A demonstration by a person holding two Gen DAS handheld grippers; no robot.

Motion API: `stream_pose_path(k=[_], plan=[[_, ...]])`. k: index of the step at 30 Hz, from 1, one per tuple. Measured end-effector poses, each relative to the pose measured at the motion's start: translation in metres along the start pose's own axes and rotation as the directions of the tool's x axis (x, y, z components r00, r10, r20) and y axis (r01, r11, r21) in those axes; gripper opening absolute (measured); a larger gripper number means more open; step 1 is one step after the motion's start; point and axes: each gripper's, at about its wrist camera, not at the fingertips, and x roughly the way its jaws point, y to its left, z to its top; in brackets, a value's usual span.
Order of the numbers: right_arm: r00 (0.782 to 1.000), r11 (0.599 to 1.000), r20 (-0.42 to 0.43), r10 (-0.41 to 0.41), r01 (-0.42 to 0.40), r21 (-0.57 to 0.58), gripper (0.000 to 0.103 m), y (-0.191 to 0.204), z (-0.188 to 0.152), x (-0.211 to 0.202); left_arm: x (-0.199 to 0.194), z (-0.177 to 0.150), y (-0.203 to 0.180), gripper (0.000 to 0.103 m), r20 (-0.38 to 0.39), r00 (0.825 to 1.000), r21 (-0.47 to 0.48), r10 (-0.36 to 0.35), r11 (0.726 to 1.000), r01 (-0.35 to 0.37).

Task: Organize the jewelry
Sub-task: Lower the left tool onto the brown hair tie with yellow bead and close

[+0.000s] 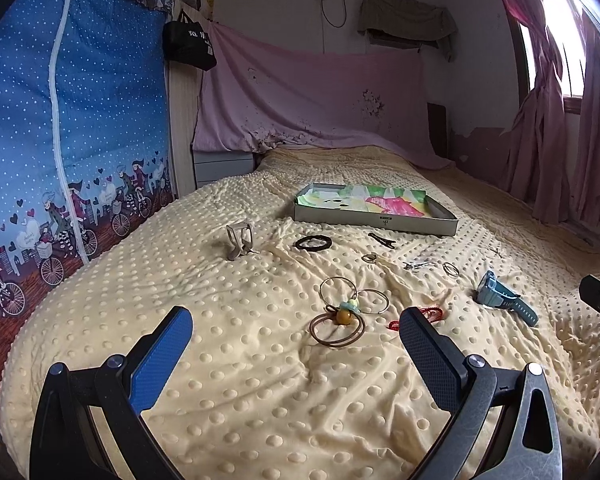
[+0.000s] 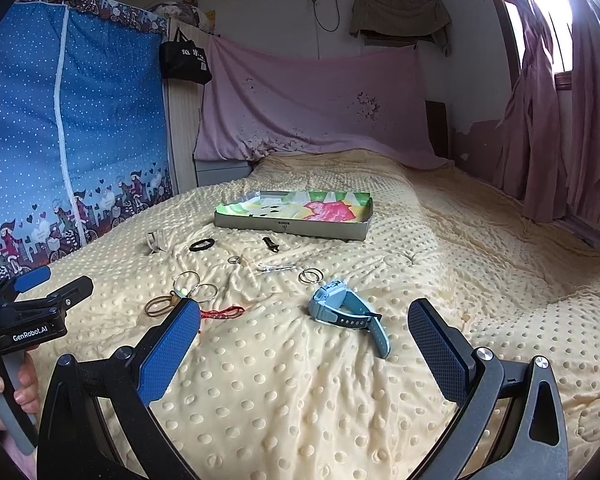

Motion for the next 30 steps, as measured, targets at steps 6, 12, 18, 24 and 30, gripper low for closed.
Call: stream_pose_path(k=[6, 12, 18, 24, 30], plan=[[0.998, 0.998, 0.010, 0.067, -0.066, -0.007, 0.102, 0.007, 0.015, 0.035, 0.032, 0.011, -0.001, 0.103, -0.003, 1.000, -0.001, 0.000, 1.000, 0.000], [0.994, 0.994, 0.020, 0.104, -0.103, -0.034, 0.102, 0.020, 0.023, 0.068, 0.062, 0.012, 0.001, 0.103, -0.035, 0.999, -0.040, -0.008, 0.999, 0.007], [0.990, 0.988, 0.005, 0.138, -0.137, -0.064, 0.102, 0.032, 0.022, 0.095, 0.080, 0.006, 0.004, 0.103, -0.063, 0.998, -0.056, -0.006, 0.998, 0.002], [0.970, 0.973, -0.118, 0.212, -0.221, -0.063, 0.065, 0.038, 0.010, 0.125, 0.095, -0.003, 0.003, 0.101, -0.124, 0.990, -0.055, -0.070, 0.996, 0.064], [0.919, 0.948, -0.254, 0.300, -0.317, -0.027, 0.033, 0.042, -0.010, 0.153, 0.104, -0.012, -0.002, 0.075, -0.183, 0.972, -0.048, -0.145, 0.989, 0.139]])
